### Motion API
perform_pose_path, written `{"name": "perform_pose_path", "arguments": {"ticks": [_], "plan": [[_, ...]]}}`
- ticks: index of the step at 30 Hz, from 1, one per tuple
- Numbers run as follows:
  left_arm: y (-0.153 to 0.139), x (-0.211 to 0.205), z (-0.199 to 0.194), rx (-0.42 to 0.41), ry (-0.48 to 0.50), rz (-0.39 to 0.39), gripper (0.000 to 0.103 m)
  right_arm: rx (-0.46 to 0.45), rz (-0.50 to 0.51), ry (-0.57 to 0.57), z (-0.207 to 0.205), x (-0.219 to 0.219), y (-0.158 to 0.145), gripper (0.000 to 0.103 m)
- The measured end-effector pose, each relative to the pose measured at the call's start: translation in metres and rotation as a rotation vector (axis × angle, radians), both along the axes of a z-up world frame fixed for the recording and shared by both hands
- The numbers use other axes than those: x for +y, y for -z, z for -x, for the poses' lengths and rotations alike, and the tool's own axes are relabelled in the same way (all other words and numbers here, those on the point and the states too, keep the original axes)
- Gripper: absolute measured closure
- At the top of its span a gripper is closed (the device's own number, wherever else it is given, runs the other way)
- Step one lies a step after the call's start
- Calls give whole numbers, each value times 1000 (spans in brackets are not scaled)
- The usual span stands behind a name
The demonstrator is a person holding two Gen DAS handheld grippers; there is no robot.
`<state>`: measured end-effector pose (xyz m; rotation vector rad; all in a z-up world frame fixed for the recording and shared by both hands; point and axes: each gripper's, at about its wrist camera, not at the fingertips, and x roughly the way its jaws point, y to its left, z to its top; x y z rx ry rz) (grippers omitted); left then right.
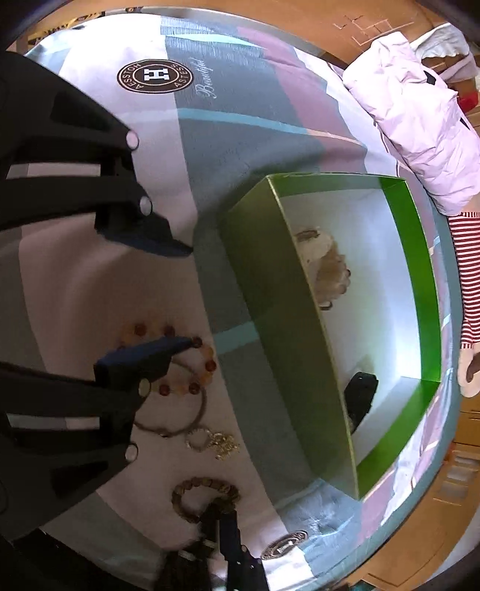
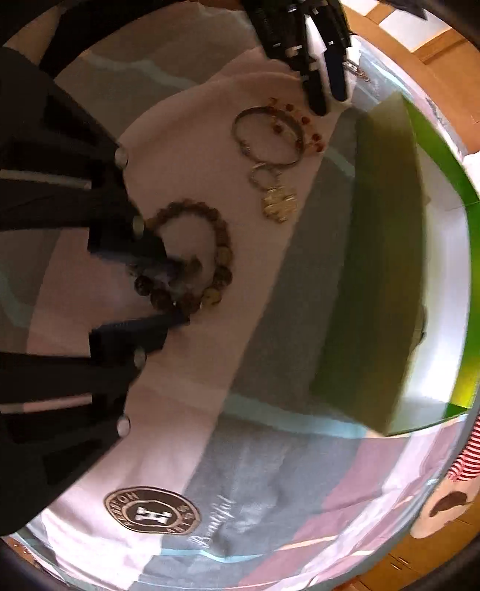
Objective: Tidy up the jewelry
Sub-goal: 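Withdraw both open tools from the box back toward the jewelry, then grasp the brown wooden bead bracelet with the right tool while the left grasps the red-orange bead bracelet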
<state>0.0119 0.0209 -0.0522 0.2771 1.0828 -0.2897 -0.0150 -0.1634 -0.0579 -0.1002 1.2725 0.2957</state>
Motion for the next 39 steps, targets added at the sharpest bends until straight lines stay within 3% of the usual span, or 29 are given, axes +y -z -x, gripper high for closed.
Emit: {"name": "perform_pose_path", "arguments": {"ticks": [7, 10, 11, 12, 14, 18, 23, 28, 30, 31, 34, 39], "plan": [[10, -6, 1, 29, 18, -42, 53, -228, -180, 161, -23, -14, -25, 93], [13, -7, 2, 35, 28, -48, 52, -236, -215, 194, -27, -17, -26, 92], [14, -7, 2, 38, 31, -50, 51, -205, -230, 199, -27, -19, -24, 84], [15, -7, 2, 40, 32, -53, 51, -189, -239, 208, -29, -21, -23, 68], [16, -8, 2, 40, 37, -62, 49, -205, -239, 248, -28, -29, -26, 53], [17, -11, 1, 37, 43, -65, 48, -220, -187, 308, -31, -38, -25, 53], [18, -10, -1, 37, 38, -54, 48, -146, -68, 317, -37, -40, -6, 53], [18, -7, -4, 42, 29, -45, 48, -110, -10, 266, -36, -26, 8, 55], [18, -7, -5, 40, 25, -48, 48, -115, -26, 226, -34, -18, 7, 86], [18, -6, -4, 35, 16, -51, 50, -111, -50, 199, -33, -14, 6, 91], [17, 0, -9, 26, -23, -54, 70, -138, -98, 139, -28, -2, 0, 92], [7, 16, -16, 2, -100, -37, 76, -196, -175, 108, -23, -2, -14, 92]]}}
